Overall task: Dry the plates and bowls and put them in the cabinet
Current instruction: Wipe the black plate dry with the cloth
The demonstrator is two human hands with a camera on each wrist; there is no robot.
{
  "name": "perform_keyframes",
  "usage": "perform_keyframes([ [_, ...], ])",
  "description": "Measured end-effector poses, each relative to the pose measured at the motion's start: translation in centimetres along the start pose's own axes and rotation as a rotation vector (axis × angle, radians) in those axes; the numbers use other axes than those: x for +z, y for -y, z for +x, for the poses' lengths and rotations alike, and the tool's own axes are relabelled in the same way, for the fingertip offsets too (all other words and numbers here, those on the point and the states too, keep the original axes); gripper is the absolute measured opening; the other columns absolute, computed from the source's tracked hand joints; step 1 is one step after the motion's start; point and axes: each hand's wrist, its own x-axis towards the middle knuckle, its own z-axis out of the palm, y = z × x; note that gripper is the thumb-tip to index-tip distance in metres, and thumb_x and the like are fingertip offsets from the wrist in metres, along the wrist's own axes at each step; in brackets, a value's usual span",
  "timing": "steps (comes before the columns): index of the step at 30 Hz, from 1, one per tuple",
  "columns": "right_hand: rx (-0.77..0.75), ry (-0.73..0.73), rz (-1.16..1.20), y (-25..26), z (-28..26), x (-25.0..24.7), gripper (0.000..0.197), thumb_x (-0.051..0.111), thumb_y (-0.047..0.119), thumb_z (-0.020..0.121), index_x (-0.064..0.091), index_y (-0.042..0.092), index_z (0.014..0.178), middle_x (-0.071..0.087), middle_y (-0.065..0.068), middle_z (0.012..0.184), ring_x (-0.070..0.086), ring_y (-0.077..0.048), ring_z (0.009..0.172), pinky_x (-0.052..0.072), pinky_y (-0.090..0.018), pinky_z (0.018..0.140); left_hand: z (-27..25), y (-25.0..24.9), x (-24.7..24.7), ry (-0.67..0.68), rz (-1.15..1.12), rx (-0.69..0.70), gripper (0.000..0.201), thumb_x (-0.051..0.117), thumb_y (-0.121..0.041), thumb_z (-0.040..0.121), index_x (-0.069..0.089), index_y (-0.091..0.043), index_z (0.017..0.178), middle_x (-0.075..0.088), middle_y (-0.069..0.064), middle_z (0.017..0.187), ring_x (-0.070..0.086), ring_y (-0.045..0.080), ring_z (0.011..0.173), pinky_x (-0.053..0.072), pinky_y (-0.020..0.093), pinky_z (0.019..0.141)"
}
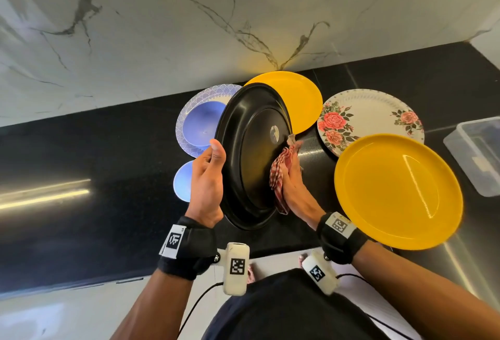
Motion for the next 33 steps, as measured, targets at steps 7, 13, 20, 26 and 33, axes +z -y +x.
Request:
perform_keyframes([
  [7, -0.08, 0.039, -0.308, -0.1, -2.2, 1.3, 0.076, 0.021, 0.064, 0.098, -0.03, 0.042, 0.15, -0.035, 0.021, 0.159, -0.029, -0.005, 0.149, -0.017, -0.056, 0.12, 0.2, -0.6, 0.5, -0.033, -0.055, -0.075, 0.051, 0.033, -0.044, 0.105, 0.062, -0.01, 0.13, 0.071, 0.012, 0.126, 0.067, 0.028, 0.12, 0.052, 0.05, 0.104],
  [13, -0.328, 0.046, -0.232, 2.6, -1.6, 1.8, 0.071, 0.028, 0.044, 0.104, -0.014, 0.027, 0.159, -0.024, 0.011, 0.166, -0.022, -0.013, 0.153, -0.005, -0.06, 0.123, 0.4, -0.7, 0.9, -0.025, -0.138, -0.093, 0.055, 0.033, -0.043, 0.107, 0.056, -0.005, 0.139, 0.066, 0.015, 0.134, 0.063, 0.03, 0.126, 0.046, 0.055, 0.11],
  [20, -0.597, 0.08, -0.432, 6.4, -0.9, 3.7, 0.067, 0.029, 0.043, 0.104, 0.006, 0.015, 0.16, -0.011, -0.003, 0.168, -0.017, -0.027, 0.155, -0.01, -0.051, 0.125, 0.5, 0.0, 0.5, -0.036, -0.208, -0.141, 0.069, 0.043, -0.055, 0.098, 0.054, -0.003, 0.141, 0.061, 0.019, 0.139, 0.058, 0.033, 0.132, 0.037, 0.056, 0.117],
  [26, -0.749, 0.133, -0.572, 4.5, -1.4, 3.9, 0.066, 0.031, 0.045, 0.105, 0.012, 0.012, 0.159, -0.002, -0.004, 0.168, -0.008, -0.03, 0.156, -0.005, -0.049, 0.126, 0.1, 0.1, 0.0, -0.118, -0.214, -0.168, 0.078, 0.042, -0.062, 0.092, 0.057, 0.003, 0.134, 0.067, 0.023, 0.129, 0.066, 0.034, 0.121, 0.045, 0.056, 0.111],
  [33, -0.799, 0.226, -0.72, -0.4, -2.3, 2.0, 0.059, 0.025, 0.055, 0.105, 0.018, 0.028, 0.157, -0.01, 0.014, 0.168, -0.005, -0.025, 0.157, -0.006, -0.048, 0.126, 0.2, 0.8, -0.5, -0.14, -0.436, -0.216, 0.071, 0.04, -0.06, 0.102, 0.051, -0.003, 0.144, 0.056, 0.026, 0.142, 0.054, 0.042, 0.133, 0.032, 0.063, 0.117],
])
